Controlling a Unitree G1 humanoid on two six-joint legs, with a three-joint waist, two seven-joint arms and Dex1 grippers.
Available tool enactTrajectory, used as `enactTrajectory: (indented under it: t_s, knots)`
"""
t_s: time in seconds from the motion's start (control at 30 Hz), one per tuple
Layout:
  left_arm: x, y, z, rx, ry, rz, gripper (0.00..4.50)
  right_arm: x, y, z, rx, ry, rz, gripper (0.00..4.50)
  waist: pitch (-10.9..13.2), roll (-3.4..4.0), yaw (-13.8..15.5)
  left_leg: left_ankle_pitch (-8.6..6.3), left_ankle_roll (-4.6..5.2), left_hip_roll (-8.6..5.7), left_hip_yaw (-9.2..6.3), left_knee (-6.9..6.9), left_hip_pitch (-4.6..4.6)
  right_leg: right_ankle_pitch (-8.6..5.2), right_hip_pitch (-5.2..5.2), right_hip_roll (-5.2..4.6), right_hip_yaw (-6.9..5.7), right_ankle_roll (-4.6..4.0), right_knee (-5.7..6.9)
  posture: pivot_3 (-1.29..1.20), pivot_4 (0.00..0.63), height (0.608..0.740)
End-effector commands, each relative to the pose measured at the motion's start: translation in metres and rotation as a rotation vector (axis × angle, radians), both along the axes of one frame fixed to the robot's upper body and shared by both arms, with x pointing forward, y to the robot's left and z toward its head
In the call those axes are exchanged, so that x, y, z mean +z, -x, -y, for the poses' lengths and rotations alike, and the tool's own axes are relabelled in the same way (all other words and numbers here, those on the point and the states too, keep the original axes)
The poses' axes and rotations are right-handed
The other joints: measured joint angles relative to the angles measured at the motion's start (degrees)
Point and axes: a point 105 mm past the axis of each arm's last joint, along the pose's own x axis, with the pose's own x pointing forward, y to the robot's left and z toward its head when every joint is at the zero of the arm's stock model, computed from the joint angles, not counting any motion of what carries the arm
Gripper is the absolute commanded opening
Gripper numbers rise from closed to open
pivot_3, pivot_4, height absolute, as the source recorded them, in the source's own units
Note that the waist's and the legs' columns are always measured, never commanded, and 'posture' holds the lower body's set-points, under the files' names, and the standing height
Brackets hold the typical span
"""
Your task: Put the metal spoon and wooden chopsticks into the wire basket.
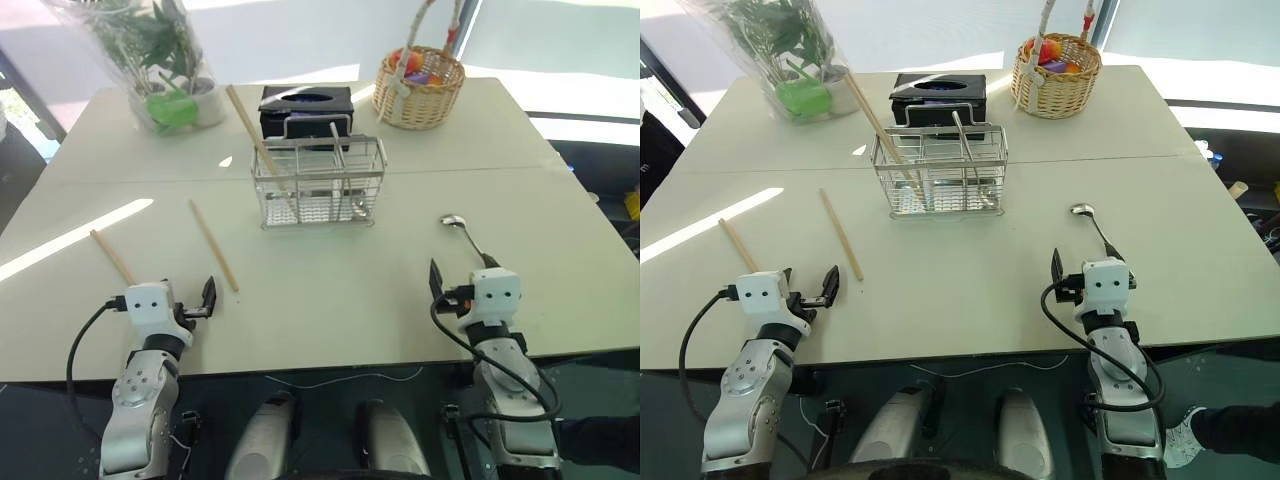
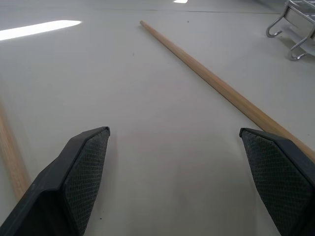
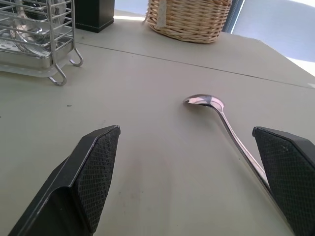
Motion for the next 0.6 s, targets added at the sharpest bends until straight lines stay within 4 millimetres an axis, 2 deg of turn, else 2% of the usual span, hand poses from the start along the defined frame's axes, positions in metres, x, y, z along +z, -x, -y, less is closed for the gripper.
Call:
enactTrajectory:
  t_s: [0.03,0.6]
  knots:
    - [0.0102,-0.0008,-0.0014,0.006,-0.009,0.048,4.46,0.0091,-0.0002,-0.0008,0.003,0.007,0.044,4.45,0.00,0.00,0.01,0.00,0.00,0.00,0.00,0.00,0.00,0.00,0.00,0.00,0.00,0.00,0.00,0.00,0.150,0.740]
    - [0.0111,0.0004,-0.0007,0.002,-0.009,0.053,4.46,0.0078,0.0014,-0.0010,0.001,0.006,0.041,4.45,0.00,0.00,0.00,0.00,0.00,0.00,0.00,0.00,0.00,0.00,0.00,0.00,0.00,0.00,0.00,0.00,0.150,0.740]
